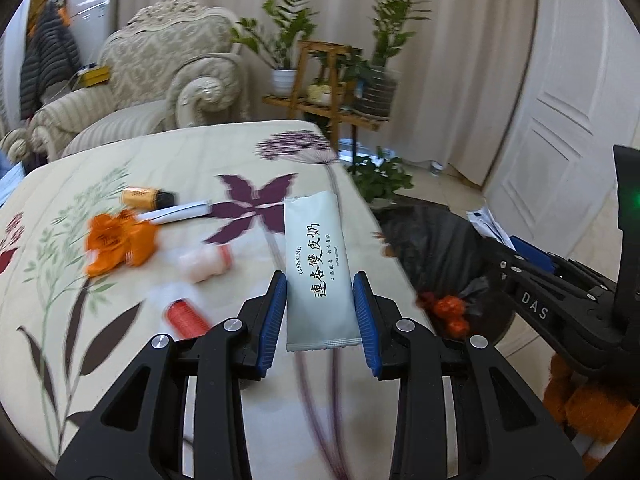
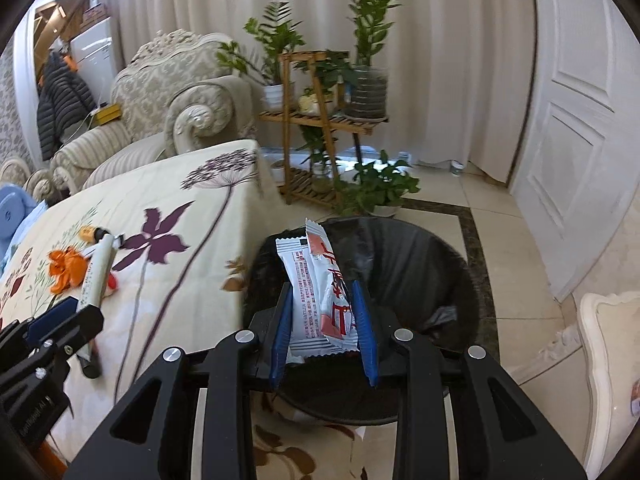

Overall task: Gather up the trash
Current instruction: 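Carry the white tube and wrapper over the bin and open both tools, then move both tools back toward the remaining items on the table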

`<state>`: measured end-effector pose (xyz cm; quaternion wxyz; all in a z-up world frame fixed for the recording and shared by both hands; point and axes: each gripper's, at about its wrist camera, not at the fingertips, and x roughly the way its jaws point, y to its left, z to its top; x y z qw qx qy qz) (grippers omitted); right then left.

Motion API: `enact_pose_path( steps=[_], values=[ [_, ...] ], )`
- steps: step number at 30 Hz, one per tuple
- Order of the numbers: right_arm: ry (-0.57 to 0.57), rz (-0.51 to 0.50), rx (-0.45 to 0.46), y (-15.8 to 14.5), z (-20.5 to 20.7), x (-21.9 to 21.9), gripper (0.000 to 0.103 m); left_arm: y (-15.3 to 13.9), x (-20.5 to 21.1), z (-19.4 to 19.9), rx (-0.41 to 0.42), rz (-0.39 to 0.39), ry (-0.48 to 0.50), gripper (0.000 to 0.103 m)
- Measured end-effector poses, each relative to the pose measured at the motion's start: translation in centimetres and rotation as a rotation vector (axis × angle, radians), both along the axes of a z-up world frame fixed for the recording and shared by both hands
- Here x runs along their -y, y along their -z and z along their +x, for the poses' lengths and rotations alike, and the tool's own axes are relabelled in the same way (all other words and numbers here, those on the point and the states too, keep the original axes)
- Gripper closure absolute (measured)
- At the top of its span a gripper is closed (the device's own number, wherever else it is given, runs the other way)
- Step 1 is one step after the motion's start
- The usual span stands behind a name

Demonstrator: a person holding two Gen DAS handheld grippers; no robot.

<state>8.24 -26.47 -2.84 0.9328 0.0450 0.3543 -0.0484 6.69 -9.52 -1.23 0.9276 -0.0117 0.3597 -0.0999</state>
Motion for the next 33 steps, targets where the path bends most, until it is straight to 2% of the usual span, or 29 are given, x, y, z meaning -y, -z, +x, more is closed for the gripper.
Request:
enact_pose_path(
  steps=[9, 19, 20, 22, 23, 33],
  values=[
    [0.066, 0.011, 0.009, 0.4, 1.0, 3.4, 0.073, 1.3, 5.3, 3.0, -0.017, 0.023, 0.07, 0.07],
    [0.097, 0.012, -0.001, 1.5, 2.6, 5.2, 0.071, 2.7, 8.4, 5.8, -0.045, 0.057, 0.084, 0.068],
    [0.101, 0.012, -0.004, 1.6, 2.7, 5.3, 0.068, 2.8, 8.4, 6.0, -0.049, 0.057, 0.081, 0.067],
    [0.113, 0.017, -0.004, 1.8, 2.7, 5.7, 0.056, 2.9, 8.5, 6.3, -0.058, 0.055, 0.076, 0.056],
    [0.114, 0.018, -0.004, 1.8, 2.6, 5.9, 0.056, 2.9, 8.5, 6.2, -0.055, 0.054, 0.072, 0.049],
    [0.102, 0.008, -0.006, 1.5, 1.9, 5.2, 0.055, 2.2, 7.1, 5.7, -0.049, 0.044, 0.037, 0.037]
  ],
)
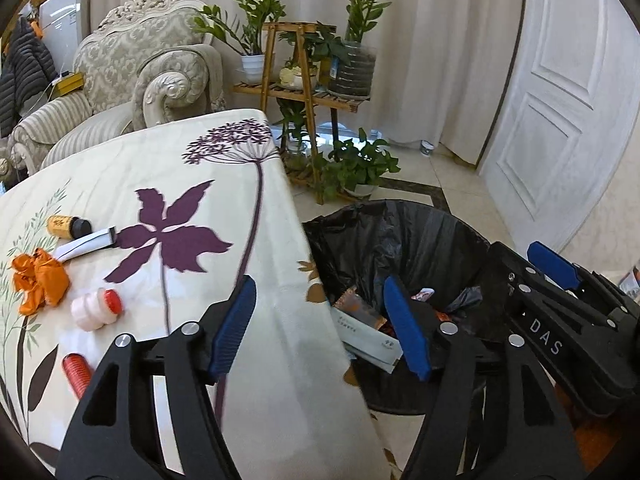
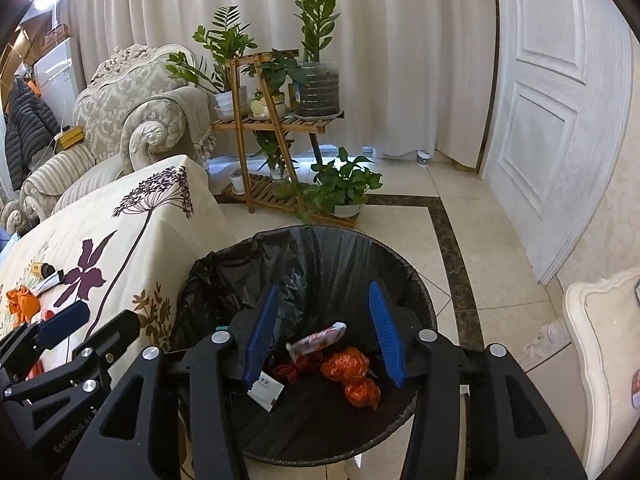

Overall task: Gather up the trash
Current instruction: 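Move both tools back toward the remaining items on the table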

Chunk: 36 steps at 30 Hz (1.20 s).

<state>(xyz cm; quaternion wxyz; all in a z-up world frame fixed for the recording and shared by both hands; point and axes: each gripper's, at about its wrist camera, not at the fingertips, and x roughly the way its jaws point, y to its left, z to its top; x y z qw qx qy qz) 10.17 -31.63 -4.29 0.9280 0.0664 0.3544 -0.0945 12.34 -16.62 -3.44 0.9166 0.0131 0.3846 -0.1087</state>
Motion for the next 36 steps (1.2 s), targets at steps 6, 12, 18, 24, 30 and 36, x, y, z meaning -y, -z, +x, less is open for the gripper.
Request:
enact_pose_path(
  steps=[6, 12, 18, 24, 30, 36],
  values=[
    [-0.039, 0.005, -0.002, -0.1, -0.5, -1.8, 0.054, -0.7, -2.2, -1.3, 0.006, 0.002, -0.039, 0.036],
    [-0.079, 0.008, -0.001, -0.3, -1.0, -3.8, 0.05, -1.2, -4.9, -2.4, 0.015, 0.009, -0.088, 0.036],
    [-0.115, 0.008, 0.004, -0.7, -1.6, -5.8, 0.047, -1.6, -7.5, -3.2, 0.018, 0.006, -0.134, 0.035],
    [-0.179, 0.004, 0.007, -1.1, -1.9, -8.7, 0.047, -2.2, -11.1, -4.7, 0.033, 0.006, -0.195, 0.028],
    [-0.267, 0.004, 0.006, -1.4, -2.0, -12.6, 0.047, -2.2, -15.2, -5.9, 0.03, 0.02, -0.265, 0.027],
    [-0.366, 0.004, -0.002, -1.5, -2.0, -16.8, 0.047, -1.6, -19.4, -6.8, 0.019, 0.045, -0.343, 0.025]
  ],
)
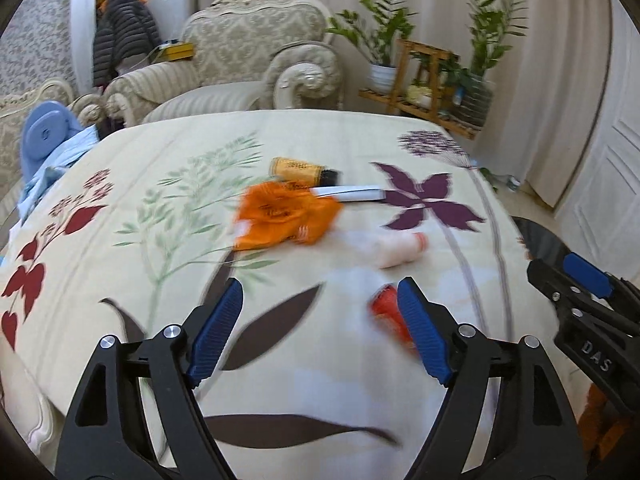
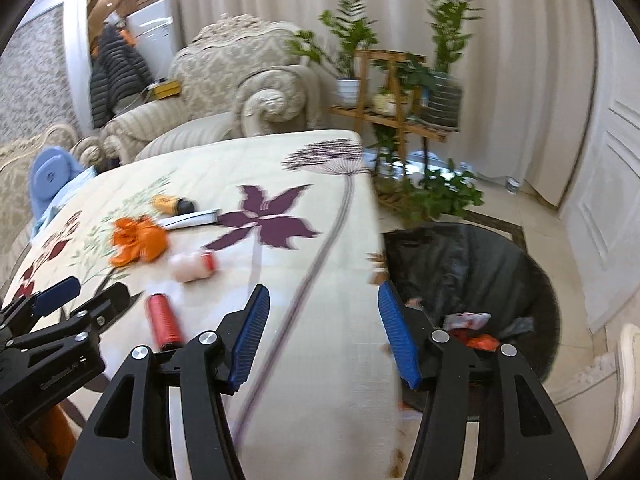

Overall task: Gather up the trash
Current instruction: 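Move both tools back toward the remaining items on the table, then grasp the red cylinder with the right tool while the left tool approaches the white bottle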

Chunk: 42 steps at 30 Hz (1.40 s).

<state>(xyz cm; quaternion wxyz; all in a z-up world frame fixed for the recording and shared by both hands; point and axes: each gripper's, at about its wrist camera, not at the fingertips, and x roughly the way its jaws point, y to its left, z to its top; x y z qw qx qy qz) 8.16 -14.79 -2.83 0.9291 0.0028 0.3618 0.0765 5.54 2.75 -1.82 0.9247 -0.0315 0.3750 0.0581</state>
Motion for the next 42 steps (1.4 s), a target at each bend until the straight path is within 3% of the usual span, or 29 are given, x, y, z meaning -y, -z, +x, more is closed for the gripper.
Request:
enact_pose_path(
  steps=[10, 20, 24, 28, 33, 42],
  values=[
    [-0.146, 0.003, -0.048, 0.9, -0.6, -6.0, 0.047, 1.2, -6.0, -1.5, -0.035, 0.009, -0.108, 0.025],
    [-0.211, -0.046, -0.103, 2.5, -0.5, -9.3, 0.047, 2.3, -8.8, -2.3, -0.058, -0.02, -0.16, 0.025],
    [-0.221, -0.057, -0.124, 3.0, -0.4, -9.7, 0.055, 2.5, -9.1, -2.6, -0.06, -0.024, -0.162, 0.025],
    [-0.235, -0.075, -0.135, 3.4, -0.4, -10.0, 0.07, 2.7, -9.1, -2.5, -0.065, -0.034, -0.163, 0.025],
    [-0.246, -0.081, -0.13, 3.5, -0.7, -10.1, 0.078, 2.7, -9.1, -2.5, -0.064, -0.036, -0.159, 0.025],
    [-0.205, -0.047, -0.109, 2.4, -0.6, -8.4, 0.078, 2.6, -7.7, -1.7, -0.066, -0.041, -0.132, 0.025]
  ],
)
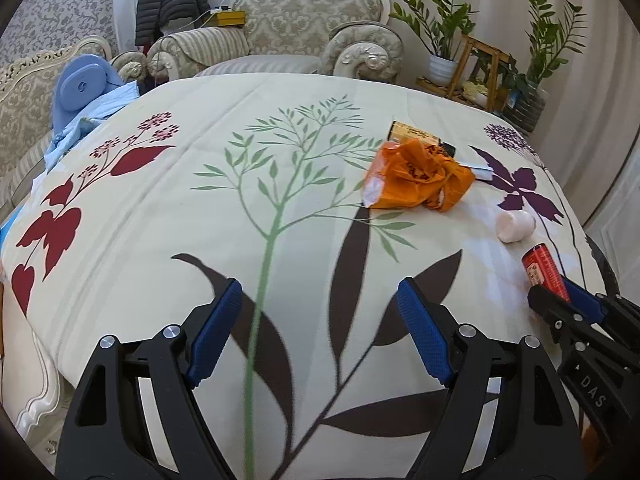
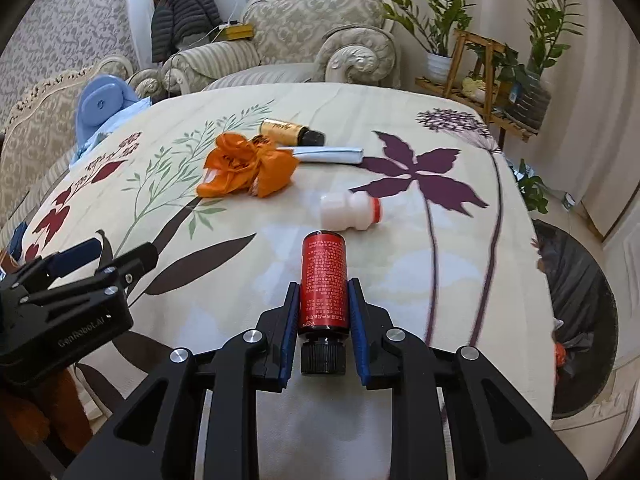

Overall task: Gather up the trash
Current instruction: 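Grasp the red cylinder with the right tool while the left tool approaches the white bottle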

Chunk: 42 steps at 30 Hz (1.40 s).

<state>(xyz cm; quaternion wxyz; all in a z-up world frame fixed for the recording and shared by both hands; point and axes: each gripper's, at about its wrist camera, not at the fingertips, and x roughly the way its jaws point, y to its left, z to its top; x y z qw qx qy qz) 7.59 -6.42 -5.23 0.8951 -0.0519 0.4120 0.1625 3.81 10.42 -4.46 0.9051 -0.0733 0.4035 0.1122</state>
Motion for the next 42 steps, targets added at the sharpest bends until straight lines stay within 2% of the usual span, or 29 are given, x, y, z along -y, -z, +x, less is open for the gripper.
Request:
enact_pose_path(
  steps=[9, 18, 30, 38, 41, 42],
  values=[
    [0.102, 0.027, 0.049, -1.8, 0.8, 4.3, 0.078, -0.4, 3.6, 1.4, 0.009, -0.009, 0.081, 0.025],
    [0.207, 0.032, 0.065, -2.0, 1.7, 8.8, 0.078, -0.7, 8.3, 3.8, 0.022, -0.023, 0.175, 0.025],
    [0.266, 0.055, 0.055, -1.5, 3.1, 12.3, 0.078, -0.7, 11.6, 7.5, 0.025, -0.024, 0.221, 0.024],
    [0.268, 0.066, 0.041, -1.1, 3.9, 13.0, 0.078, -0.1, 11.6, 9.6, -0.019, -0.047, 0.205, 0.024],
    [0.268, 0.068, 0.04, -1.0, 4.0, 13.0, 0.078, 0.2, 11.5, 9.8, -0.034, -0.056, 0.207, 0.032],
    [0.268, 0.067, 0.041, -1.1, 3.9, 13.0, 0.078, 0.3, 11.5, 9.8, -0.039, -0.059, 0.211, 0.04]
  ],
)
